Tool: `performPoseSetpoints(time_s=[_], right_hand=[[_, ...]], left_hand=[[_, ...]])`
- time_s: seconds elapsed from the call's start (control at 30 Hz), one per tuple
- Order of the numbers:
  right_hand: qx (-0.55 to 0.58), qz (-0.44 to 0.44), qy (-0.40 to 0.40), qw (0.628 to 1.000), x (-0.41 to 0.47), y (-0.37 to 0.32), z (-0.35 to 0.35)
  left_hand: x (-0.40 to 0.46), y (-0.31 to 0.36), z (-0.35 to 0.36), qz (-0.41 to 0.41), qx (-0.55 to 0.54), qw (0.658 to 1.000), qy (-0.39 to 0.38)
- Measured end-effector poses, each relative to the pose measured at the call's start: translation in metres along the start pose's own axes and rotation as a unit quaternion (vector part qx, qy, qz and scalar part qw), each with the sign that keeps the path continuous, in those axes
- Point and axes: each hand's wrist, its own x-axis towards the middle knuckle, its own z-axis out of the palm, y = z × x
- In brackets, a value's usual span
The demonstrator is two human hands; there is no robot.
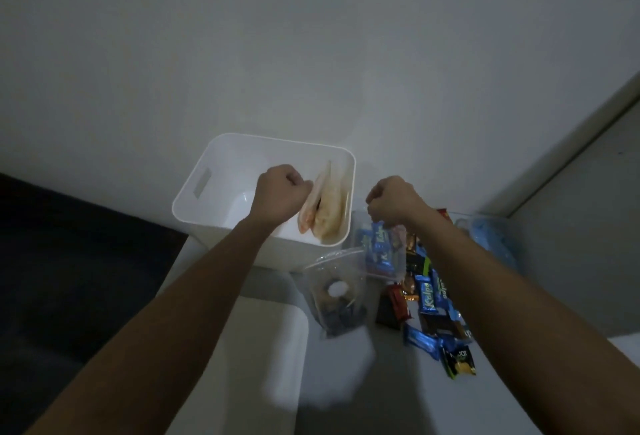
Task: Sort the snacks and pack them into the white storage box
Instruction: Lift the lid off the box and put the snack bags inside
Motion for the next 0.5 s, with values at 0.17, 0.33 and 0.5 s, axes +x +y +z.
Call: performPoseSetpoints(time_s=[0.17, 0.33, 0.5], right_hand=[[-0.093, -0.067, -0.101, 0.988, -0.029, 0.023, 0.026], [-0.135, -0.121, -0.061, 0.982, -0.043, 0.043, 0.054], [-0.126, -0.153, -0.063, 0.978, -0.059, 0.053, 0.057]], left_hand=[[-0.058, -0.004, -0.006, -0.035, 0.058, 0.983, -0.170], [-0.083, -0.042, 0.016, -0.029, 0.211, 0.942, -0.259], [-0.100, -0.044, 0.033, -0.035, 0.107, 0.983, -0.146]])
